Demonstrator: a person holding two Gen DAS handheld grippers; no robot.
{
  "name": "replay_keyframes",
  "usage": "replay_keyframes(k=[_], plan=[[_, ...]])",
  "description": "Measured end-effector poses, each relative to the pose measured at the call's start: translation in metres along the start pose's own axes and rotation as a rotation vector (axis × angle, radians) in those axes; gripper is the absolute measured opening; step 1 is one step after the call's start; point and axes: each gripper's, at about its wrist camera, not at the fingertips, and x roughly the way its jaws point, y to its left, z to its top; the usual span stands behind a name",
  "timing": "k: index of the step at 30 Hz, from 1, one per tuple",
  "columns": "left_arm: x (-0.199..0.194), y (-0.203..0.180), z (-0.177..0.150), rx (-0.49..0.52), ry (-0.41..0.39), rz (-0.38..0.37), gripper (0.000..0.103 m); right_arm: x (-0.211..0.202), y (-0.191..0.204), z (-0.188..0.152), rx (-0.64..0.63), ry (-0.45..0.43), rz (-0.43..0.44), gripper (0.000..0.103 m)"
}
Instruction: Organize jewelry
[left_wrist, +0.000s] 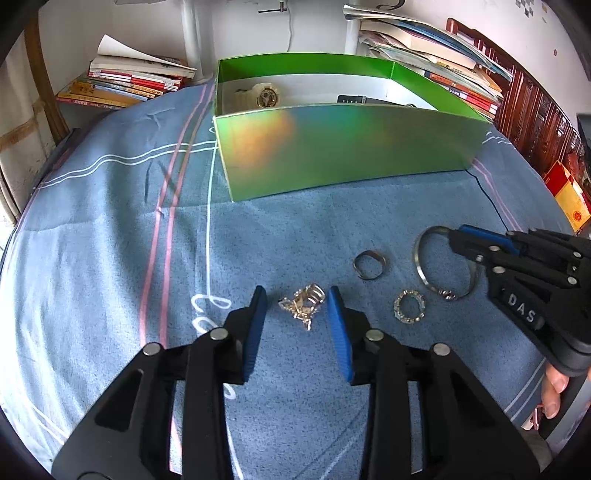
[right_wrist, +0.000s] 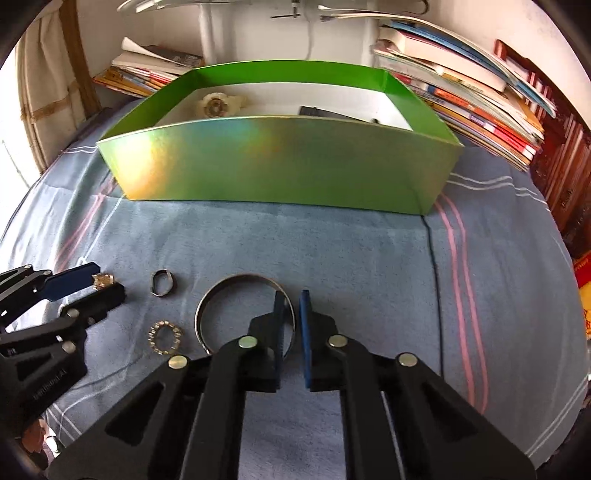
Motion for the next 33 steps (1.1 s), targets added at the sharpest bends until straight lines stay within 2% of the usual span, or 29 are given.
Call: replay_keyframes(k=[6,10,18,21,22,33], plan=[[-0.001,0.002,0.000,-0.008,-0.001,-0.001,0.034,-0.007,-0.004,-0.011,0.009,0.021,0.012,0.010],[0.000,0.001,0.000,-0.006,-0.002,0.001,0.037,-0.005,-0.005,-0.008,0.014,0.007,-0.001,0.017],[0.001,-0.001,0.001,0.001,-0.005,0.007,0.036,-0.003,-0.002,-0.006,0.001,-0.012,-0.005,0.017],[0.001,0.000,0.001,0.002,-0.010,0.012,0.025,-0.003,0.002,-0.006,-0.013,-0.016,0.015,0.007],[0.001,-0.001,0.001,0.003,-0.011,0.012,0.025,-0.003,0.003,-0.006,-0.016,-0.016,0.017,0.005],[-0.009,0.004,0.003,-0.009,-0.036,0.017,0.024,-0.011,-0.004,-0.005,0.021,-0.031,0.015,0.005]])
